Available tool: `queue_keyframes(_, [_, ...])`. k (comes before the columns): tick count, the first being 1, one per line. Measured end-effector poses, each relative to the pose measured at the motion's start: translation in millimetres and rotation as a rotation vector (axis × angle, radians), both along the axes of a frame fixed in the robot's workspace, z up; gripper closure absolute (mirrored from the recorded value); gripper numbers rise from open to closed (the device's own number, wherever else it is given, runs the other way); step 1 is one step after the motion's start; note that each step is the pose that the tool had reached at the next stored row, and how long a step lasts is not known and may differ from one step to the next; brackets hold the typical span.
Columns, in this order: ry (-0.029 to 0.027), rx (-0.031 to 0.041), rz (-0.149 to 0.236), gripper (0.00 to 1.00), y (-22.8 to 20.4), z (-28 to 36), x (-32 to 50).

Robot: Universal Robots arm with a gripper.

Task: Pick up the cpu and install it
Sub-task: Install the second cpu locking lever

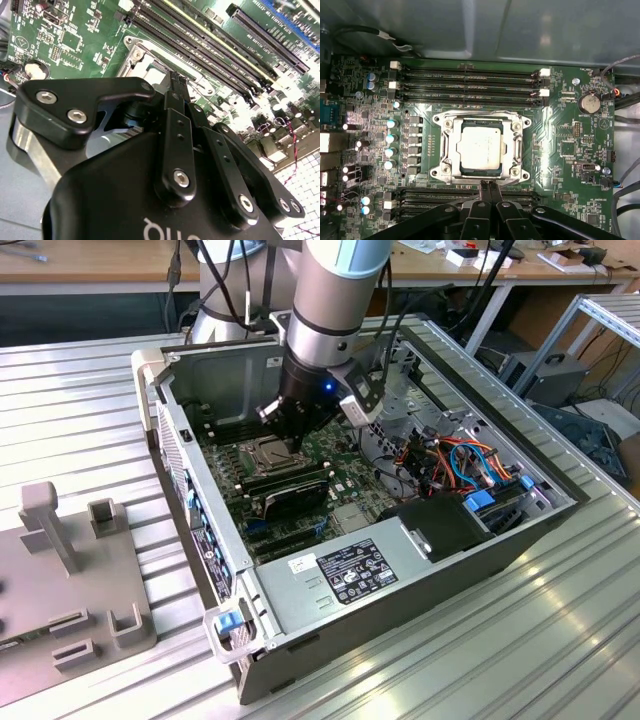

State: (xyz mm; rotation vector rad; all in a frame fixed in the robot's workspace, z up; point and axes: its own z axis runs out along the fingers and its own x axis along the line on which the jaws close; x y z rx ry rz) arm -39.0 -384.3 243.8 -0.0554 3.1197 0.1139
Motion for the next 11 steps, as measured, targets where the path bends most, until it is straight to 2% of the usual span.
queue_keyframes(3, [-0.0001, 0.0001, 0.0, 0.89, -2.1, 0.0, 0.0])
queue_keyframes(11, [-0.0005, -0.0001, 0.0, 0.89, -3.2, 0.0, -5.1])
